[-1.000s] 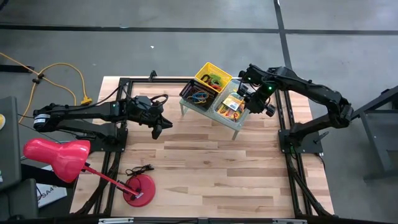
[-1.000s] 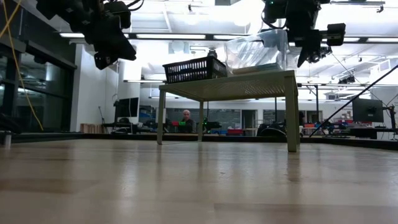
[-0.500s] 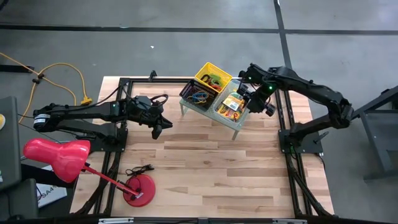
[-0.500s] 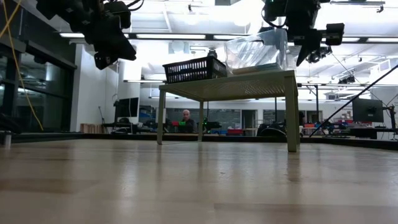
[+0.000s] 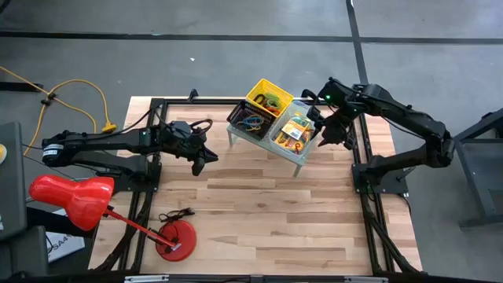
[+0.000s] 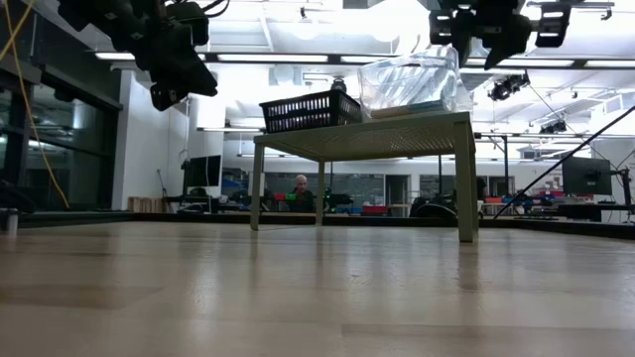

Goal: Pick & Place Office Desk Supplies
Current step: Return to Home Position

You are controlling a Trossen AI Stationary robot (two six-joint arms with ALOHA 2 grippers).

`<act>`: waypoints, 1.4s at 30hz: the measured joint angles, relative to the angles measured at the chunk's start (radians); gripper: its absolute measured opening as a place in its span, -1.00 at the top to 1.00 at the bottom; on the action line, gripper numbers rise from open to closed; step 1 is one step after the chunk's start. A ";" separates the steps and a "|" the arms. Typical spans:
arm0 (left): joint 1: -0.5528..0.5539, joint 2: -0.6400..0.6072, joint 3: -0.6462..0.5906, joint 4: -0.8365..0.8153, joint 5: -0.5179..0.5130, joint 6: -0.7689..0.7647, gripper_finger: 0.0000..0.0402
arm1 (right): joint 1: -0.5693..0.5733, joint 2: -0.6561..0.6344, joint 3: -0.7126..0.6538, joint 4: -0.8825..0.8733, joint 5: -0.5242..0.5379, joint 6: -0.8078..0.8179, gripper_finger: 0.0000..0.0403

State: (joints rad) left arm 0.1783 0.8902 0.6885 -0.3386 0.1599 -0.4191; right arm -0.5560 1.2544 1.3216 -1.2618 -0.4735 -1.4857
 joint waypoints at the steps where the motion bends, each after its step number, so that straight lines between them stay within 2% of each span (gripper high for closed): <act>1: 0.000 0.000 0.000 0.000 0.000 0.000 0.74 | 0.000 -0.002 0.000 -0.002 -0.027 0.000 0.26; 7: 0.000 0.000 0.000 0.000 0.000 0.000 0.74 | 0.000 -0.003 0.000 0.009 -0.222 0.000 0.26; 13: 0.000 0.000 0.000 0.000 0.000 0.000 0.74 | 0.000 -0.003 0.000 0.014 -0.511 0.000 0.26; 16: 0.000 0.000 0.000 0.000 0.000 0.000 0.74 | 0.000 -0.003 0.000 0.020 -0.546 0.000 0.26; 20: 0.000 0.000 0.000 0.000 0.000 0.000 0.74 | 0.000 -0.003 0.000 0.024 -0.472 -0.003 0.26; 26: 0.000 0.000 0.000 0.000 0.000 0.000 0.74 | 0.000 -0.003 0.000 0.045 -0.252 0.033 0.26; 29: 0.000 0.000 0.000 0.000 0.000 0.000 0.74 | 0.017 -0.002 0.000 0.050 -0.229 0.230 0.26; 33: 0.000 0.000 0.000 0.000 0.000 0.000 0.74 | 0.107 0.012 -0.001 0.086 -0.190 0.542 0.26; 42: 0.000 0.000 0.000 0.000 0.000 0.000 0.74 | 0.434 0.012 -0.001 0.268 0.161 0.908 0.26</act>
State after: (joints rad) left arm 0.1783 0.8902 0.6886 -0.3386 0.1600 -0.4191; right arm -0.1224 1.2663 1.3205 -0.9936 -0.3126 -0.5779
